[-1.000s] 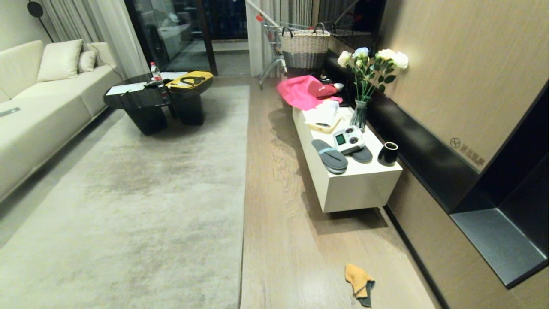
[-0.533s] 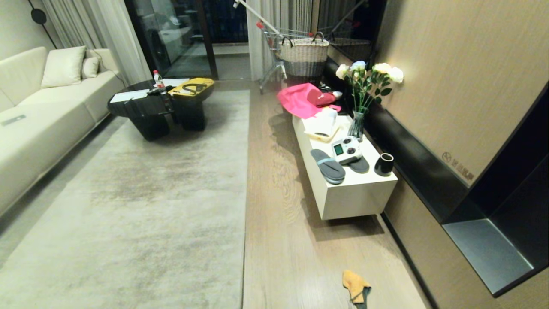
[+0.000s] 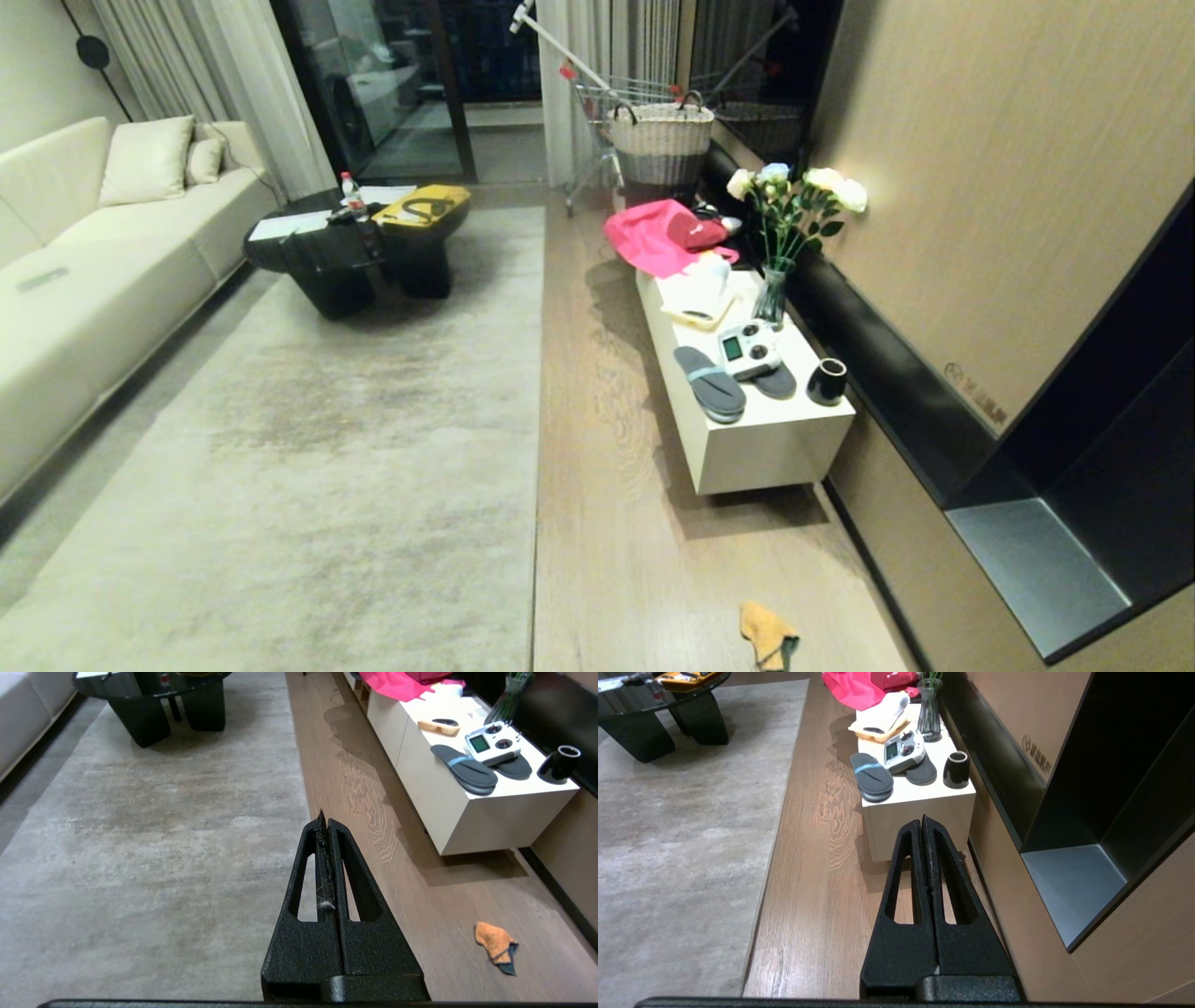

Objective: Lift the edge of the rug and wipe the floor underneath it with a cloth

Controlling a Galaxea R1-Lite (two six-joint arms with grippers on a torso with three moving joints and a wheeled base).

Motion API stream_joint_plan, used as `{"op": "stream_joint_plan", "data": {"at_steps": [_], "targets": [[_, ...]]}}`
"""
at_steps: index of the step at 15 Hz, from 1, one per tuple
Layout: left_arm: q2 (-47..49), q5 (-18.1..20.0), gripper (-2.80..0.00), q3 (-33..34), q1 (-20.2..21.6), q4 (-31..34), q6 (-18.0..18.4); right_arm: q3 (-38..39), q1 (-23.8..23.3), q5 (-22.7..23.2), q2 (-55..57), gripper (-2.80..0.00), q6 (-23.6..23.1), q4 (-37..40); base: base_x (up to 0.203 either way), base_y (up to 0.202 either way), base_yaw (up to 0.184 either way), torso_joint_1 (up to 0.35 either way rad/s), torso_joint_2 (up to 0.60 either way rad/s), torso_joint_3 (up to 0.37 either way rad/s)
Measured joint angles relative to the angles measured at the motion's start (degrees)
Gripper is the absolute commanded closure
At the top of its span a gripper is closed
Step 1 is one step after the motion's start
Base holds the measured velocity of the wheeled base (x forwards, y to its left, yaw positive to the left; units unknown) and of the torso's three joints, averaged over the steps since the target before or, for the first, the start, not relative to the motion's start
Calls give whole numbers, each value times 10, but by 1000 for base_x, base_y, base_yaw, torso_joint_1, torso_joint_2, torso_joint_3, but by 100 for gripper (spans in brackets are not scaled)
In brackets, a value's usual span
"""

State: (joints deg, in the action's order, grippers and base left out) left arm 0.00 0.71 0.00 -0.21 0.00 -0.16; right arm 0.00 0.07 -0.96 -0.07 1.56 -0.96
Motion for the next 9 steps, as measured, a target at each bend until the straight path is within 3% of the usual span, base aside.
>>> {"op": "stream_joint_plan", "data": {"at_steps": [9], "targets": [[0, 0, 0, 0, 0, 0, 0, 0, 0, 0, 0, 0, 1, 0, 0, 0, 0, 150, -359, -207]]}}
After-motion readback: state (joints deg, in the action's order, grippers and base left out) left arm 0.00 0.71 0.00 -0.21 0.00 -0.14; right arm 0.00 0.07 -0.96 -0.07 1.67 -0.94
